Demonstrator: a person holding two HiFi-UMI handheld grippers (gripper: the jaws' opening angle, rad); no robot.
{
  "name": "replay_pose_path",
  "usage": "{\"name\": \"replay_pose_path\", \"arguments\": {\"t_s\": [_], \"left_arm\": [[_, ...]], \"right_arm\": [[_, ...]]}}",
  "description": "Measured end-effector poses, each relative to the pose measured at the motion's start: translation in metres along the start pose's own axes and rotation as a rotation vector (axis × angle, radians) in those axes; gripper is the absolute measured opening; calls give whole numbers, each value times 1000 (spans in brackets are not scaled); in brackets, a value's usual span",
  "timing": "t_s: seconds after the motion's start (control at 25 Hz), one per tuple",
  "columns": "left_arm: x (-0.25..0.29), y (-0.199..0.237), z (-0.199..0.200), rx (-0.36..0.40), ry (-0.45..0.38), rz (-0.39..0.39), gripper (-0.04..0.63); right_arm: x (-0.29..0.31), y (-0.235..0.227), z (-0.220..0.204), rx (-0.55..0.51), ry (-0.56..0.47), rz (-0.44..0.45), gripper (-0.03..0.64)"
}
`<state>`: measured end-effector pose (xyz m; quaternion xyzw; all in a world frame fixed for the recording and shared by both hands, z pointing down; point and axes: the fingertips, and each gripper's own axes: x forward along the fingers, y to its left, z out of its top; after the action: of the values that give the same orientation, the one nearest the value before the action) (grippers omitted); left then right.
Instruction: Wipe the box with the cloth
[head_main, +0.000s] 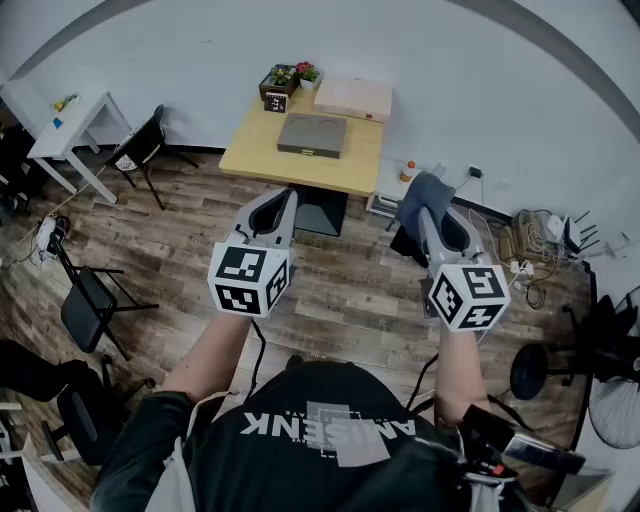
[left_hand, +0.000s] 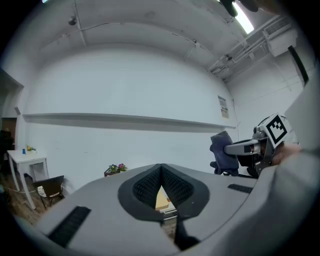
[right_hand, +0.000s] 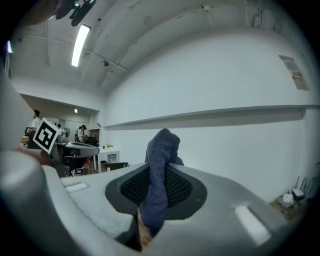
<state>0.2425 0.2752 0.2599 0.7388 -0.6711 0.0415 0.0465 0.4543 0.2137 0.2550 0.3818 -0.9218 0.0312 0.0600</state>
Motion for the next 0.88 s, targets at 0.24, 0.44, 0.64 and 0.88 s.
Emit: {"name": "replay_pose_path", "arguments": {"t_s": [0.24, 0.44, 0.64, 0.88], "left_arm": [[-8, 2, -4, -30, -5, -10, 0], [-12, 7, -5, -35, 0, -2, 0], [-19, 16, -3, -55, -30, -11, 0], [-30, 34, -3, -72, -64, -35, 0]], "right_arm": [[-4, 7, -2, -5, 9, -9, 72], [-5, 14, 0, 12, -2, -4, 72], [-1, 21, 2, 52, -24, 4, 74], [11, 37, -2, 69, -28, -11, 74]]}}
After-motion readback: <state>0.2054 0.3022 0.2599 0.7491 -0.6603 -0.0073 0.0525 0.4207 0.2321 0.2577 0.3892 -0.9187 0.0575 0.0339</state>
